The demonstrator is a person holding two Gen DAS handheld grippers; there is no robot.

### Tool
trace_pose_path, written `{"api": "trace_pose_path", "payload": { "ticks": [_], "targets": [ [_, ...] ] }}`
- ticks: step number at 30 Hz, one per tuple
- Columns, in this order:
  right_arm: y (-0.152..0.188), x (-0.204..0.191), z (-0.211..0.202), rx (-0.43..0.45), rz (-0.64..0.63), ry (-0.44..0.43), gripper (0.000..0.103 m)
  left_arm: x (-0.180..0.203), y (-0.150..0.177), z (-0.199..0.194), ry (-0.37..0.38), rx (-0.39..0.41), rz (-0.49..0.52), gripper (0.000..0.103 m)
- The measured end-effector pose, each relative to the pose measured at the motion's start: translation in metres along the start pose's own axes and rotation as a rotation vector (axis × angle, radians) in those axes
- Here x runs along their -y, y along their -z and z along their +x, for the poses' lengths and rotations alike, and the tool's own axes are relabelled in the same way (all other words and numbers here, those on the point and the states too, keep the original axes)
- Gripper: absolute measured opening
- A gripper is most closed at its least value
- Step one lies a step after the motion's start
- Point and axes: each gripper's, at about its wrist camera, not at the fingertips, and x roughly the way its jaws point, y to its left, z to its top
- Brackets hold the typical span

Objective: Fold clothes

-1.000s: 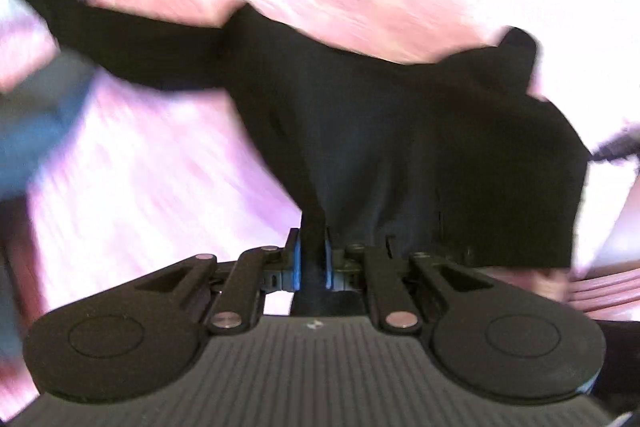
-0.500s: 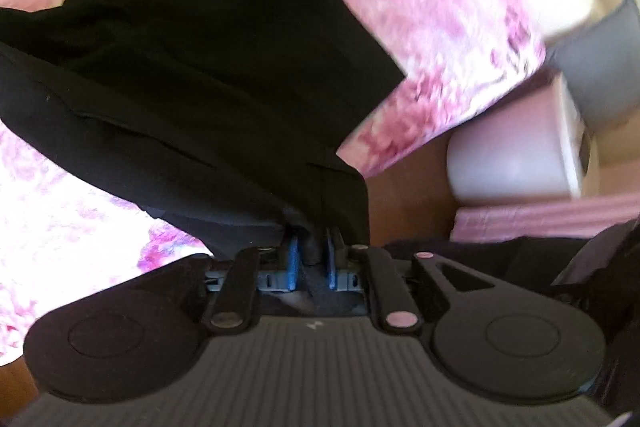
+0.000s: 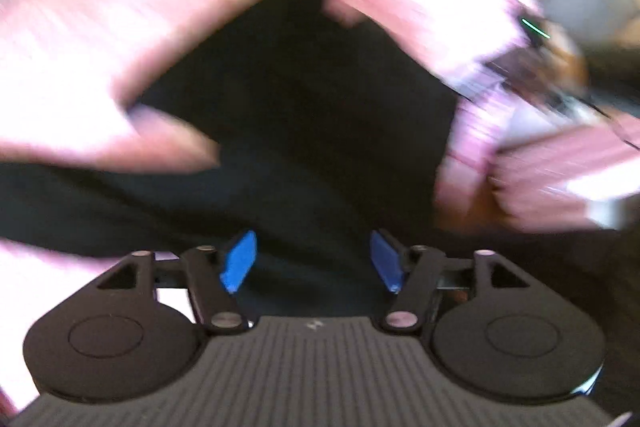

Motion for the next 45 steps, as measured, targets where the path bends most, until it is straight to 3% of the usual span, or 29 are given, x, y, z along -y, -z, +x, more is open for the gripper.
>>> {"api": "trace_pose_path", "payload": {
  "ticks": [1, 4, 5, 8, 10, 11, 12, 13, 16, 18, 22, 25, 26, 27, 29, 30, 31, 33, 35, 36, 39, 42, 45],
  "targets": [
    [0.003, -0.003, 0.003, 0.016, 0.02, 0.026, 0.063, -0.016, -0.015, 0.015, -0.056, 0.03, 0.023, 0.064],
    [0.003, -0.008, 0.003, 0.016, 0.067, 0.122, 0.022, -0.052, -0.064, 0.076, -0.186, 0.07, 0.145, 0.064],
    [0.002, -0.008, 0.002, 0.013, 0.077, 0.136, 0.015, -0.054, -0.074, 0.099, -0.204, 0.061, 0.215, 0.064],
    [-0.001, -0.012, -0.008, 0.0, 0.052, 0.186, 0.012, -0.062, -0.096, 0.159, -0.243, 0.006, 0.389, 0.062],
    [-0.003, -0.017, -0.02, -0.003, 0.008, 0.225, 0.011, -0.07, -0.098, 0.171, -0.219, -0.058, 0.399, 0.05],
    [-0.004, -0.019, -0.028, -0.004, -0.013, 0.248, 0.011, -0.075, -0.097, 0.17, -0.198, -0.077, 0.393, 0.033],
    [-0.004, -0.021, -0.036, -0.008, -0.028, 0.263, 0.01, -0.08, -0.096, 0.168, -0.182, -0.094, 0.387, 0.005],
    [-0.005, -0.022, -0.046, -0.011, -0.047, 0.273, 0.01, -0.081, -0.096, 0.159, -0.214, -0.084, 0.376, 0.001],
    [-0.009, -0.032, -0.07, -0.025, -0.125, 0.304, 0.008, -0.079, -0.092, 0.105, -0.232, 0.032, 0.332, 0.001],
    [-0.016, -0.041, -0.086, -0.022, -0.189, 0.344, 0.006, -0.085, -0.088, 0.053, -0.306, 0.106, 0.297, 0.001],
    [-0.035, -0.036, -0.13, 0.026, -0.223, 0.536, 0.0, -0.122, -0.077, -0.058, -0.472, 0.195, 0.158, 0.001],
    [-0.055, -0.003, -0.176, 0.086, -0.177, 0.657, 0.0, -0.156, -0.064, -0.116, -0.703, 0.211, 0.099, 0.001],
    [-0.062, 0.006, -0.187, 0.116, -0.159, 0.667, 0.0, -0.169, -0.061, -0.119, -0.761, 0.179, 0.077, 0.001],
    [-0.07, 0.013, -0.196, 0.159, -0.11, 0.63, 0.0, -0.183, -0.059, -0.122, -0.818, 0.146, 0.055, 0.003],
    [-0.082, 0.021, -0.206, 0.226, -0.023, 0.541, 0.0, -0.209, -0.054, -0.126, -0.929, 0.077, 0.01, 0.016],
    [-0.085, 0.018, -0.199, 0.246, -0.002, 0.483, 0.0, -0.217, -0.052, -0.119, -0.953, 0.025, -0.008, 0.018],
    [-0.082, 0.012, -0.185, 0.235, -0.005, 0.444, 0.0, -0.22, -0.049, -0.11, -0.953, -0.007, -0.012, 0.02],
    [-0.075, -0.005, -0.153, 0.187, -0.024, 0.381, 0.008, -0.203, -0.048, -0.091, -0.894, -0.019, 0.022, 0.034],
    [-0.06, -0.026, -0.119, 0.111, -0.039, 0.325, 0.049, -0.179, -0.048, -0.072, -0.817, -0.01, 0.083, 0.04],
    [-0.053, -0.027, -0.104, 0.089, -0.017, 0.287, 0.057, -0.163, -0.05, -0.062, -0.769, 0.005, 0.126, 0.046],
    [-0.032, -0.019, -0.062, 0.043, 0.086, 0.189, 0.062, -0.11, -0.067, -0.022, -0.578, 0.063, 0.278, 0.053],
    [-0.016, -0.005, -0.038, 0.067, 0.184, 0.196, 0.062, -0.056, -0.094, 0.024, -0.401, 0.107, 0.452, 0.063],
    [-0.006, 0.022, -0.02, 0.094, 0.267, 0.195, 0.062, -0.015, -0.13, 0.067, -0.261, 0.138, 0.582, 0.063]
  ]
}}
